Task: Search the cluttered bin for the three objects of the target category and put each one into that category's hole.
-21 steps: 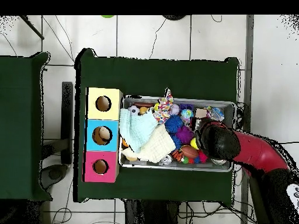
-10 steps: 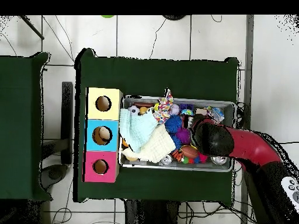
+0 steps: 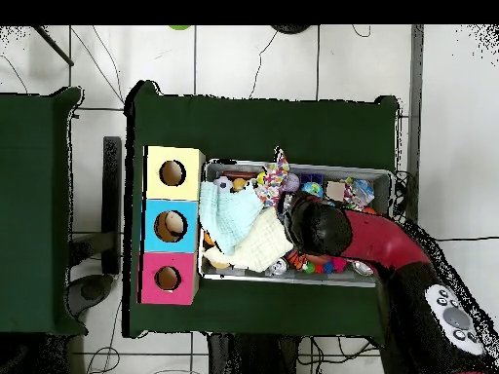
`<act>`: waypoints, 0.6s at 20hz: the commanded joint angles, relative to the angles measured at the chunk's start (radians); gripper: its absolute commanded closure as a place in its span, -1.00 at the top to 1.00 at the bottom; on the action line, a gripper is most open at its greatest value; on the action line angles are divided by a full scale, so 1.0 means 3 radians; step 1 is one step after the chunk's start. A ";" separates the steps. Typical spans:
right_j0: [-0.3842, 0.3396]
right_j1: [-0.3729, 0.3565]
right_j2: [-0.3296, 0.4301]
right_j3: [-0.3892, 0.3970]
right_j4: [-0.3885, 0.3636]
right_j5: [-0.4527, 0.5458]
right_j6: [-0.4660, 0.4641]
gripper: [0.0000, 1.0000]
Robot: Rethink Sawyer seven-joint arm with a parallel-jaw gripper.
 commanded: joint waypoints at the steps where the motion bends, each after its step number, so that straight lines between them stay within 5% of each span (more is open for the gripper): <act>1: 0.0144 0.0169 -0.0533 -0.0041 0.0390 -0.0125 0.1209 1.00; 12: 0.0206 0.0251 -0.0824 -0.0251 0.0677 -0.0036 0.1300 1.00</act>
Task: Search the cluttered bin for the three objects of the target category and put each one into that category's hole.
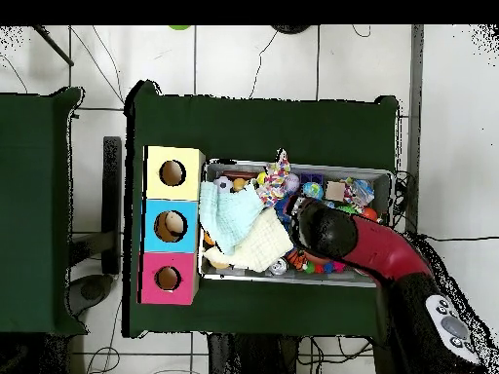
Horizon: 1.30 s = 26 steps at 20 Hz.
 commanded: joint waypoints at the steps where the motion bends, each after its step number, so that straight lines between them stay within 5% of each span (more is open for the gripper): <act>1: -0.0012 0.0151 -0.0305 -0.0213 0.0269 -0.0047 0.0831 1.00; 14: 0.0026 0.0100 -0.0356 -0.0017 0.0753 -0.0041 0.0919 1.00; 26: 0.0137 0.0346 -0.0495 0.0072 0.1313 -0.0109 0.1153 1.00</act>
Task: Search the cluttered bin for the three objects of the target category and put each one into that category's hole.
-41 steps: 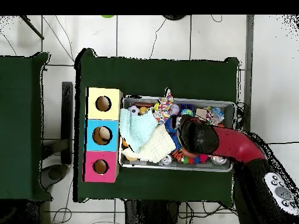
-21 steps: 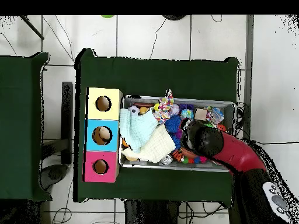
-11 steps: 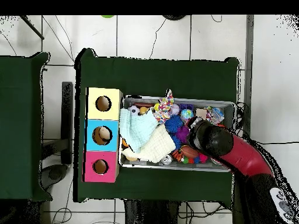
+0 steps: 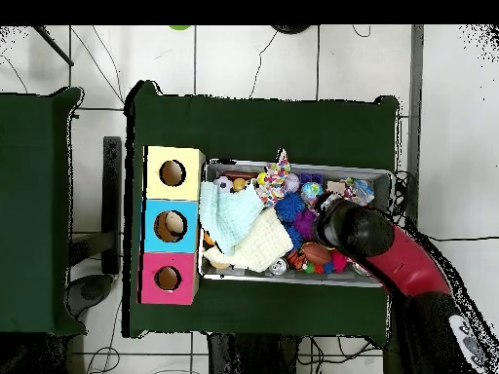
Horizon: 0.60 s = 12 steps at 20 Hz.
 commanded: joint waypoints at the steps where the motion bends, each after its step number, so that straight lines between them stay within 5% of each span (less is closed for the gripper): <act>1: 0.0092 0.0260 -0.0059 0.0095 0.0404 -0.0082 0.1115 1.00; 5: 0.0241 0.0344 -0.0324 0.0041 0.0602 0.0147 0.1308 1.00; 12: 0.0260 0.0507 -0.0390 0.0017 0.0828 0.0008 0.1372 1.00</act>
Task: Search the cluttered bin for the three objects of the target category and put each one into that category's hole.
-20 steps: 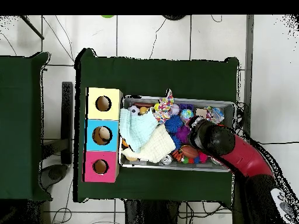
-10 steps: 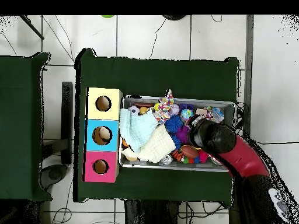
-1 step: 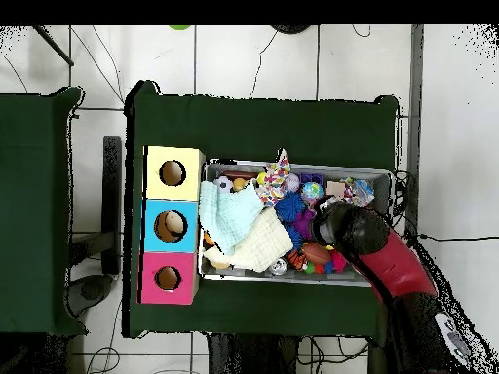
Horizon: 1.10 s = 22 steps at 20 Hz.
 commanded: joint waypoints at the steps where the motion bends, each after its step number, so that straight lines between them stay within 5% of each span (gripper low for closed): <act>1: 0.0044 0.0271 -0.0094 0.0005 0.0312 0.0011 0.1017 1.00; 11: 0.0003 0.0319 -0.0162 0.0015 0.0325 -0.0056 0.0982 1.00; 22: -0.0233 0.0489 0.0174 0.0158 0.0366 -0.0495 0.0905 1.00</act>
